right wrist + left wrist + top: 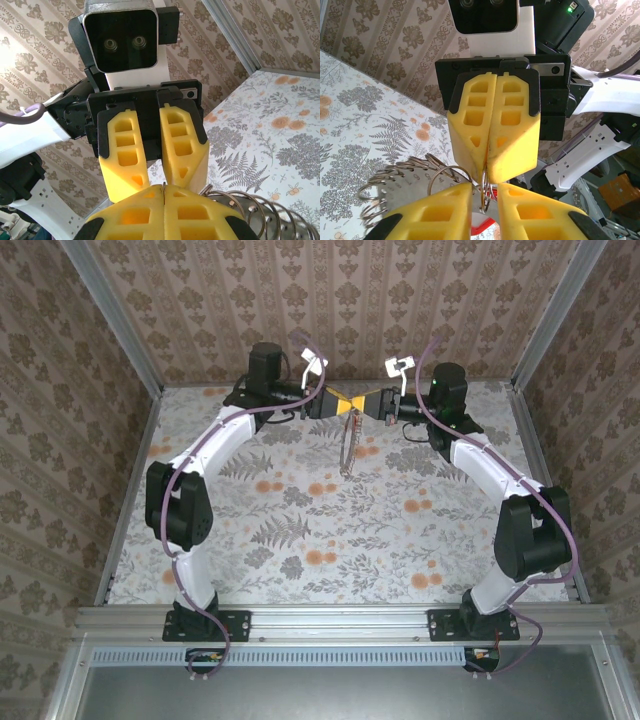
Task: Put the keys on the keyring
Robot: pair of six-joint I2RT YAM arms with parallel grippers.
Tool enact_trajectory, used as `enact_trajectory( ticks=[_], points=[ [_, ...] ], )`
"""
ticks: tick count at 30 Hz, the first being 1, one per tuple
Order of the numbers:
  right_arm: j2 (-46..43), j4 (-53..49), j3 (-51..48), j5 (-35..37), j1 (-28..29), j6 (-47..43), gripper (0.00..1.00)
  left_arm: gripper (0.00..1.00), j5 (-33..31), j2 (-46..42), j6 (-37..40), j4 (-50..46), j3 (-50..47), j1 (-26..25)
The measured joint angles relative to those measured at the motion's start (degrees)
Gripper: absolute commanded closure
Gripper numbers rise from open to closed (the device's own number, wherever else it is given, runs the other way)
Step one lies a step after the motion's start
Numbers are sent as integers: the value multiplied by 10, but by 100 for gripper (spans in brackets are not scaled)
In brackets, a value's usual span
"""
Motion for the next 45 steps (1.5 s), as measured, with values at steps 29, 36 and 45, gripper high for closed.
enact_trajectory(
  ticks=[29, 36, 45],
  points=[
    [-25, -12, 0, 10, -8, -13, 90, 100, -5, 2, -88, 106, -8, -15],
    [-36, -21, 0, 20, -13, -7, 53, 100, -35, 2, -142, 195, -40, -20],
    [-111, -2, -37, 40, -53, 3, 49, 100, -59, 2, -229, 312, -51, -25]
  ],
)
